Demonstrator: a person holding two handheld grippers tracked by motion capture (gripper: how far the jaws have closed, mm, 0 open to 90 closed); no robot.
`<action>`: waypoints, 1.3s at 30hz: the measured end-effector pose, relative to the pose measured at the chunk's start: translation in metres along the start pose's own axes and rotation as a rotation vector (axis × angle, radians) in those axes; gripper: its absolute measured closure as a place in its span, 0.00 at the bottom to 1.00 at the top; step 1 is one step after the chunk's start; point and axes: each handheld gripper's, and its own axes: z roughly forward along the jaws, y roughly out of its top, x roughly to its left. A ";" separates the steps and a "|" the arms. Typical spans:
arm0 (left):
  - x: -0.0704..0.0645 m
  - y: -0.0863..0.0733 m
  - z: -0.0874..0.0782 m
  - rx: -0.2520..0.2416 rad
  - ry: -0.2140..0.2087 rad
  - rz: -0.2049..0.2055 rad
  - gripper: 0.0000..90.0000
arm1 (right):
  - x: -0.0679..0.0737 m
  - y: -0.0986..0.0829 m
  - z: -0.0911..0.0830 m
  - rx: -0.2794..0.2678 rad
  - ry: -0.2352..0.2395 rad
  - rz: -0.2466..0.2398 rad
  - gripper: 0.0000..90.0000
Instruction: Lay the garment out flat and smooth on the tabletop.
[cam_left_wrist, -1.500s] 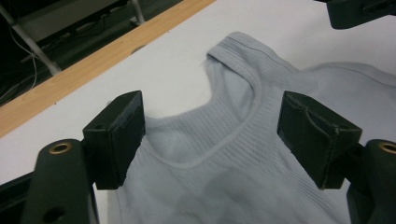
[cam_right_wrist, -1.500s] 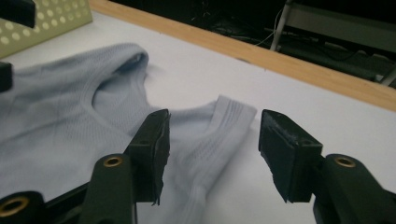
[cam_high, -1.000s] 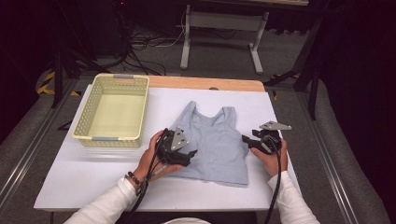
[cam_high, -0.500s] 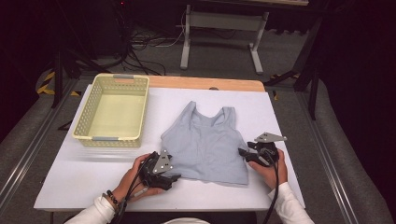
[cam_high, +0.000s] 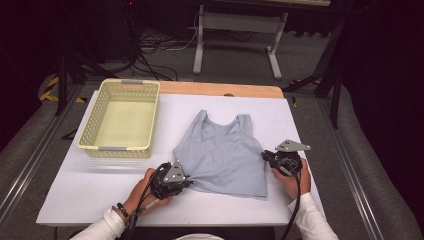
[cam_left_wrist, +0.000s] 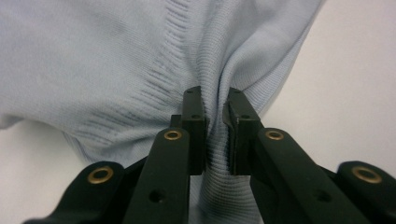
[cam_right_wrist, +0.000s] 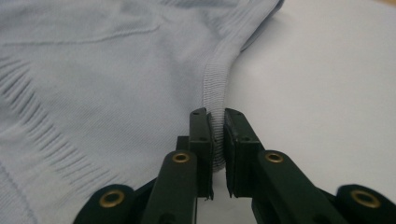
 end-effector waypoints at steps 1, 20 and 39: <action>-0.001 0.001 0.001 -0.005 -0.004 0.002 0.90 | -0.002 0.001 -0.003 -0.010 -0.015 0.003 0.93; -0.004 0.009 0.005 -0.004 -0.064 0.035 0.94 | -0.014 0.032 0.011 -0.106 -0.064 0.037 0.73; -0.003 0.006 0.008 -0.016 -0.082 0.014 0.93 | -0.042 0.101 0.155 0.081 -0.092 -0.012 0.51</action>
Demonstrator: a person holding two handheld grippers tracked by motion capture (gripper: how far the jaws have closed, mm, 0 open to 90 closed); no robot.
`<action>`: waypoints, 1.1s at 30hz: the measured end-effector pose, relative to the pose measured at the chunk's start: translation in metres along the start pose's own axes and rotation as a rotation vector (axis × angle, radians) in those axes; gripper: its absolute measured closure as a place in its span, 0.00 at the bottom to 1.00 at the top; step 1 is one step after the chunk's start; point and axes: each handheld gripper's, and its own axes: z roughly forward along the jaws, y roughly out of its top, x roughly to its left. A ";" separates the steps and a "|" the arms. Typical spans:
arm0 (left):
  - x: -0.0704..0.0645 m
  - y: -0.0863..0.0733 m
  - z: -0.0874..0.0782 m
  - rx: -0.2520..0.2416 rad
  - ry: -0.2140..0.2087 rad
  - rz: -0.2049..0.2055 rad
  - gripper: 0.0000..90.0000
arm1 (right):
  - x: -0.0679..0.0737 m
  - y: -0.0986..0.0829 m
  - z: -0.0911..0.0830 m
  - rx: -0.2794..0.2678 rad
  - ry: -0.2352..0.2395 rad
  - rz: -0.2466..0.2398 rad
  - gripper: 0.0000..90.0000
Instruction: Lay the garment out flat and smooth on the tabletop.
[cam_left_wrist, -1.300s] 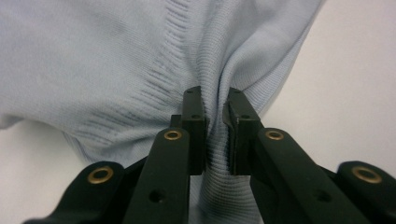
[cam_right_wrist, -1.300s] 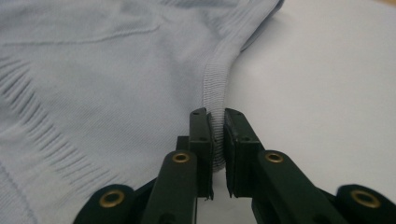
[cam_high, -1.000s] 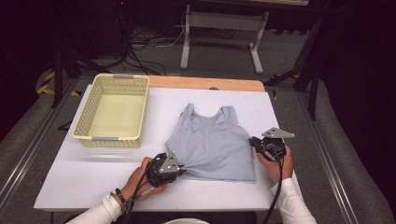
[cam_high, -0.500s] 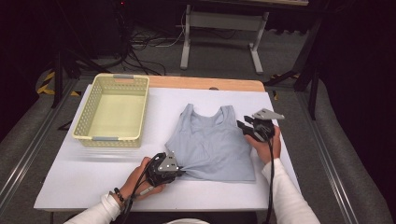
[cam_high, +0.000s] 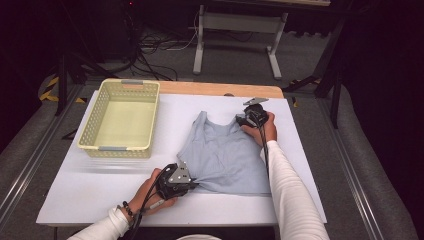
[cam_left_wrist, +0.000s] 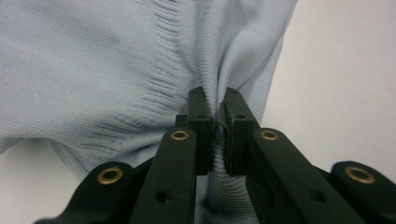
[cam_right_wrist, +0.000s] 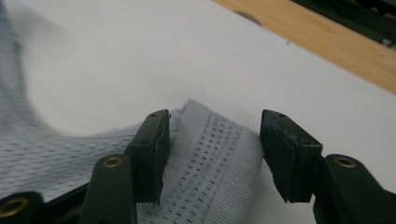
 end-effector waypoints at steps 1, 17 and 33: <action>0.000 0.000 0.000 -0.001 -0.004 -0.007 0.93 | -0.002 -0.001 0.001 -0.015 0.013 0.025 0.54; -0.001 0.003 -0.008 0.001 -0.030 0.021 0.94 | -0.015 0.004 -0.030 -0.074 -0.051 0.078 0.81; 0.002 0.005 -0.040 -0.123 0.067 -0.031 0.70 | -0.003 0.002 -0.058 -0.124 0.005 0.103 0.59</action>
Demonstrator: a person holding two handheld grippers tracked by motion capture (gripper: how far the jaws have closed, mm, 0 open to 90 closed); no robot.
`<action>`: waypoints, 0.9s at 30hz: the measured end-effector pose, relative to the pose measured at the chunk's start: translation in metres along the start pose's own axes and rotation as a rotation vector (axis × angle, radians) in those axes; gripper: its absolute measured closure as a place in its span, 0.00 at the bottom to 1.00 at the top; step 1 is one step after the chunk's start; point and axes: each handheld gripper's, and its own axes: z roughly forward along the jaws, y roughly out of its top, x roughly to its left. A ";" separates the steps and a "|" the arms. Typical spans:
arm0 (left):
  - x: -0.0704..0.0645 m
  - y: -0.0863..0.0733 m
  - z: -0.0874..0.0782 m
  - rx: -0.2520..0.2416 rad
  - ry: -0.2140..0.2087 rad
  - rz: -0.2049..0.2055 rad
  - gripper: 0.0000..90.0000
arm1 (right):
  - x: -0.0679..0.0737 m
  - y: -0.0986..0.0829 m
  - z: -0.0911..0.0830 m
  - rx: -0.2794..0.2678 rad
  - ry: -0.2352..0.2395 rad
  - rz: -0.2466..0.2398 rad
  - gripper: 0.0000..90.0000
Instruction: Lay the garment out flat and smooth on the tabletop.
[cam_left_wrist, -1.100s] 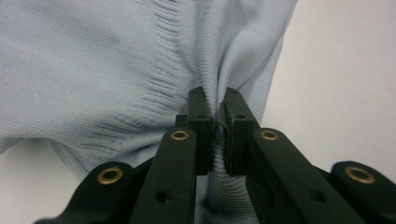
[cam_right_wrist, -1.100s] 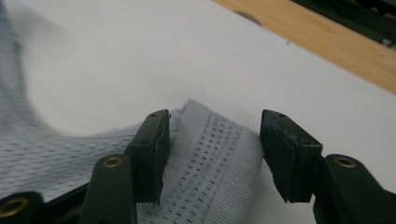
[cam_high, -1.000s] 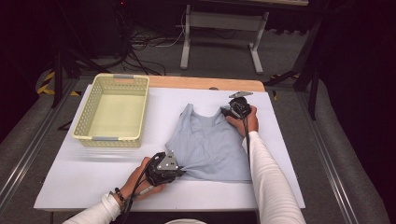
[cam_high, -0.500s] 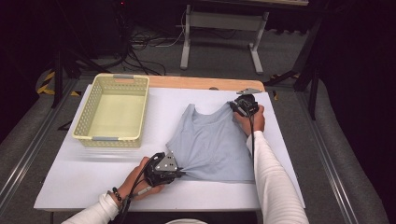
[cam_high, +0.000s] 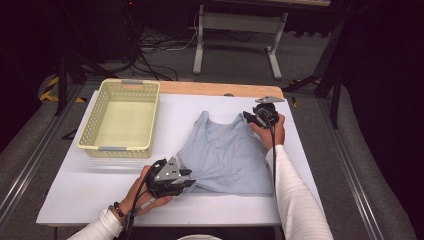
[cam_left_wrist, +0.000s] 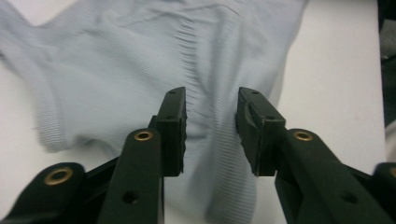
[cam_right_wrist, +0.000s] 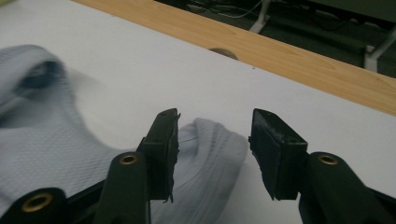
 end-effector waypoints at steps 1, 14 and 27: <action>0.001 0.000 -0.001 -0.004 0.009 0.000 0.70 | 0.004 -0.003 -0.010 -0.015 0.009 -0.005 0.59; 0.018 -0.009 0.011 0.062 0.093 -0.029 0.60 | 0.012 -0.064 -0.060 0.111 0.063 -0.013 0.50; 0.016 -0.015 0.034 0.149 0.022 -0.107 0.44 | 0.017 -0.096 -0.071 0.165 0.175 0.037 0.77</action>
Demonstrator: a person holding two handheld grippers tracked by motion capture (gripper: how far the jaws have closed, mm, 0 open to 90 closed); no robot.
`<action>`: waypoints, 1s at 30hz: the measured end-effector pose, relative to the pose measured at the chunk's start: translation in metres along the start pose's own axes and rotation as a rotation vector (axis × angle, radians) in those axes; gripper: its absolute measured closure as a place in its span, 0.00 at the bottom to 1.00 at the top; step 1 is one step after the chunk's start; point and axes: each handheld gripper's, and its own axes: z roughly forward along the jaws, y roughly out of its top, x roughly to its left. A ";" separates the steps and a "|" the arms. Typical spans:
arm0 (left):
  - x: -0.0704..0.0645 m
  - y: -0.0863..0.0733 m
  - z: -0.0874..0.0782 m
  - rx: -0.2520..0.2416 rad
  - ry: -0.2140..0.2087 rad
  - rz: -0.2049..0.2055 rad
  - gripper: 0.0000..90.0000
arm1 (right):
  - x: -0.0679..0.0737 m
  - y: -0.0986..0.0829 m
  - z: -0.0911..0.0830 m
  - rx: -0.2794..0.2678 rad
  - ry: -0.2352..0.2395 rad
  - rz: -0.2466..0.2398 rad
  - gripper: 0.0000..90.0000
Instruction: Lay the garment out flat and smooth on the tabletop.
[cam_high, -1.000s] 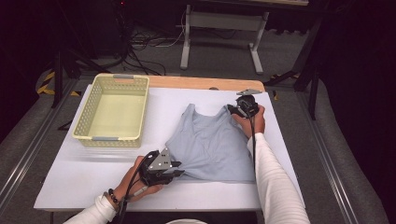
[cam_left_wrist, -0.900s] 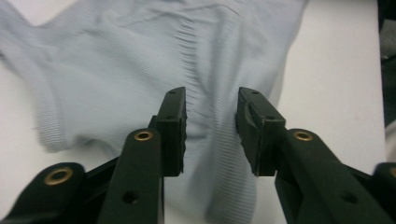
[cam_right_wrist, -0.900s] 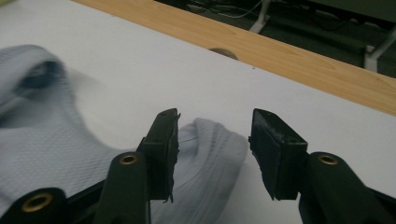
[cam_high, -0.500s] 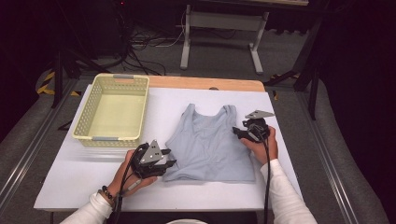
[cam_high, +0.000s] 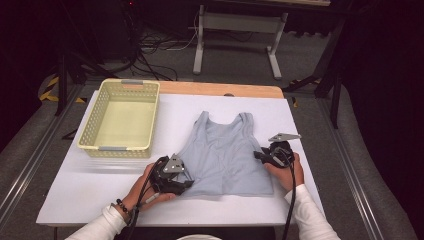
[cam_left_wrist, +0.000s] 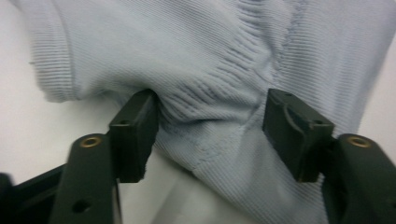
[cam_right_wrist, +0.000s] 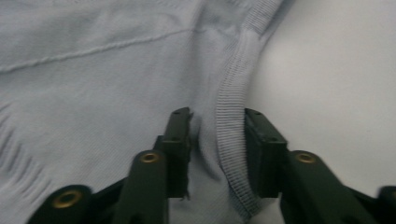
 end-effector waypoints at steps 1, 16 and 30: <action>0.001 0.001 0.000 0.003 -0.010 -0.009 0.45 | 0.000 -0.001 -0.001 -0.003 0.011 0.007 0.81; -0.016 0.010 0.004 -0.013 -0.128 0.002 0.88 | 0.008 -0.009 -0.035 0.007 -0.194 -0.142 0.95; -0.008 0.035 -0.022 -0.183 0.042 0.037 0.67 | -0.007 -0.023 -0.043 -0.016 -0.226 -0.090 0.91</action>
